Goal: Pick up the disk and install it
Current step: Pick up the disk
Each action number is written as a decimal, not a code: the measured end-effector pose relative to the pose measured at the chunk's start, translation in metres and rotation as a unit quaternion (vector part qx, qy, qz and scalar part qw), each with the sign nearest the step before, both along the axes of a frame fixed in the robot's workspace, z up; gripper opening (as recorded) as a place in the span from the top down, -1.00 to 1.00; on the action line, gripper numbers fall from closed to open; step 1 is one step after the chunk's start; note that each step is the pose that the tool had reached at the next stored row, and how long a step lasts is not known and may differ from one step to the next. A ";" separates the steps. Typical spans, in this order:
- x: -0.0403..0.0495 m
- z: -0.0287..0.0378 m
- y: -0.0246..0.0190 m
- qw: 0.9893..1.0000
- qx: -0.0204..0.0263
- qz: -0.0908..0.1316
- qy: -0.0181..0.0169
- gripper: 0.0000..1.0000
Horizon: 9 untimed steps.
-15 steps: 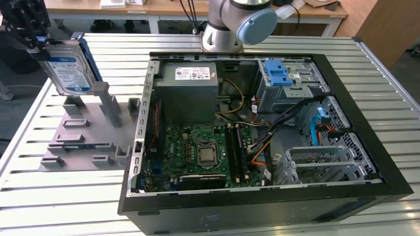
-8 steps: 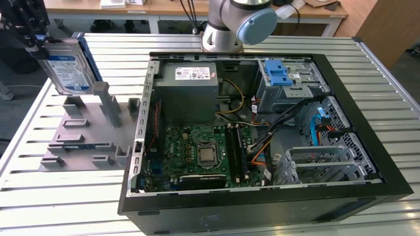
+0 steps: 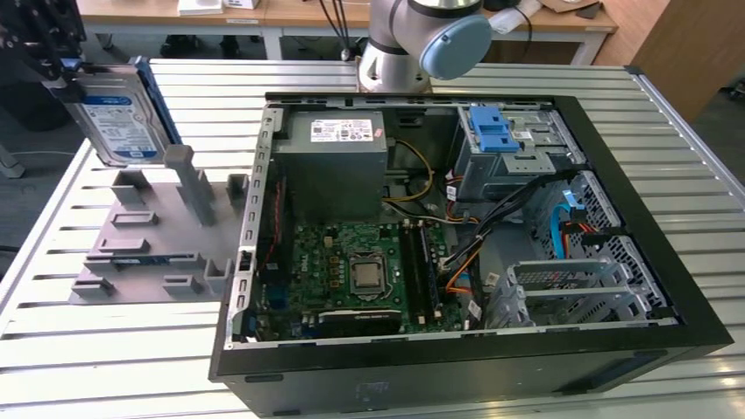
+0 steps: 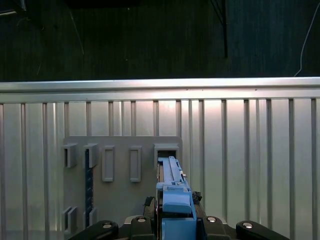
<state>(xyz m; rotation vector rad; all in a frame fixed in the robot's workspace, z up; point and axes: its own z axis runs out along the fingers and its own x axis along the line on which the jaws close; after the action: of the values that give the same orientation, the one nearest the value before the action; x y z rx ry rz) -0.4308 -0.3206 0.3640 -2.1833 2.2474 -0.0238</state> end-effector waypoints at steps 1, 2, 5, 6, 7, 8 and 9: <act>0.0000 0.0005 0.0000 1.000 0.000 0.000 0.000 0.27; 0.0000 0.0011 0.0000 1.000 0.000 0.000 0.000 0.27; 0.0000 0.0029 0.0000 1.000 0.000 0.000 0.000 0.27; 0.0000 0.0035 0.0000 1.000 0.000 0.000 0.000 0.27; 0.0000 0.0041 0.0000 1.000 0.000 0.000 0.000 0.27; 0.0000 0.0047 0.0000 1.000 0.000 0.000 0.000 0.27; 0.0000 0.0052 0.0000 1.000 0.000 0.000 0.000 0.27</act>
<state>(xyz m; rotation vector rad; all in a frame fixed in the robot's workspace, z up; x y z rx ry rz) -0.4308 -0.3206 0.3693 -2.1834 2.2473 -0.0239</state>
